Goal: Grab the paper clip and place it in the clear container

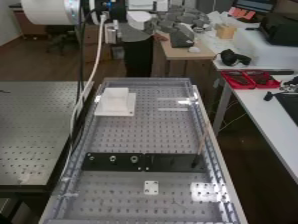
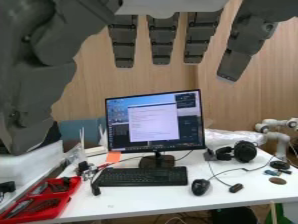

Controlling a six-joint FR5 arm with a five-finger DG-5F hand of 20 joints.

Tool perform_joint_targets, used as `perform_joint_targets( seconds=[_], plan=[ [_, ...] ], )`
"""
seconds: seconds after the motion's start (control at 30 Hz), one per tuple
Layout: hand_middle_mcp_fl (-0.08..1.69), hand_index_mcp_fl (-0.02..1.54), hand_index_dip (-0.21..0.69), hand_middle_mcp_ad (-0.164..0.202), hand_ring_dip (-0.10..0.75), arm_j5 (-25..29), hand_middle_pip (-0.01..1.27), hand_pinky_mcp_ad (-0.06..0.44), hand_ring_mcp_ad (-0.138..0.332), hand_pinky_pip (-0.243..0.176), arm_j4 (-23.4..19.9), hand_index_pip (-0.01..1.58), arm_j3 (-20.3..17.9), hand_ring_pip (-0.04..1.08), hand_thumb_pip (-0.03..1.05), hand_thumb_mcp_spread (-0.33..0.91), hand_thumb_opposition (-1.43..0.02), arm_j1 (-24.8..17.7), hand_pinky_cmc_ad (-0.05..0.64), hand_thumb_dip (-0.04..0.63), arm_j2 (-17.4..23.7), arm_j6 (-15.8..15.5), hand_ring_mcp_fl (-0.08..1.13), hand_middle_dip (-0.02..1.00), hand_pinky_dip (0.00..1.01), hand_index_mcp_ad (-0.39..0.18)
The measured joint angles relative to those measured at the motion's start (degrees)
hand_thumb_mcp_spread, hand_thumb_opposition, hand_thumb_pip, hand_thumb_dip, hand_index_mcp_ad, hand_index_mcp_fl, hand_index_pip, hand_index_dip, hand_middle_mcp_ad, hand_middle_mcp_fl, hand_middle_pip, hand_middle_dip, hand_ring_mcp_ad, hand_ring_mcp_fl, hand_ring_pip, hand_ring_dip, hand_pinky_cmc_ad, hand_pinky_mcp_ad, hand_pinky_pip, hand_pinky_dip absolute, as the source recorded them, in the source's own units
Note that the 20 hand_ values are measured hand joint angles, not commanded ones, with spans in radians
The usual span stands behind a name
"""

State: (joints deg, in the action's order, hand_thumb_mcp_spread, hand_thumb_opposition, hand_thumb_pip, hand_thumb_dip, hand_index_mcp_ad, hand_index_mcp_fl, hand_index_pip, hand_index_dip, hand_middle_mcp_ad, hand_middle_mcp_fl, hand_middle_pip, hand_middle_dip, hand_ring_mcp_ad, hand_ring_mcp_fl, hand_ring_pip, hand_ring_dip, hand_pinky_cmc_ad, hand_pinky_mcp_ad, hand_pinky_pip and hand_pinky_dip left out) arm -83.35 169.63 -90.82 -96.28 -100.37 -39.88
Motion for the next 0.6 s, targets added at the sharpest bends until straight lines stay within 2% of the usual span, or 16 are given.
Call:
perform_joint_targets(
  seconds=[0.2,0.6],
  plan=[
    [-0.01,0.1,0.176,0.07,0.101,0.03,0.12,0.309,0.138,-0.112,-0.09,0.12,-0.02,0.1,0.43,0.24,-0.7,0.09,0.394,0.093,-0.09,0.3,0.0,0.21,0.55,-0.119],
    [-0.01,0.09,0.176,0.066,0.101,0.39,0.12,0.305,0.138,-0.112,-0.71,0.12,-0.64,0.1,0.43,0.24,-0.7,0.1,0.394,0.093,0.43,0.31,0.0,0.21,0.55,-0.119]
  ],
)
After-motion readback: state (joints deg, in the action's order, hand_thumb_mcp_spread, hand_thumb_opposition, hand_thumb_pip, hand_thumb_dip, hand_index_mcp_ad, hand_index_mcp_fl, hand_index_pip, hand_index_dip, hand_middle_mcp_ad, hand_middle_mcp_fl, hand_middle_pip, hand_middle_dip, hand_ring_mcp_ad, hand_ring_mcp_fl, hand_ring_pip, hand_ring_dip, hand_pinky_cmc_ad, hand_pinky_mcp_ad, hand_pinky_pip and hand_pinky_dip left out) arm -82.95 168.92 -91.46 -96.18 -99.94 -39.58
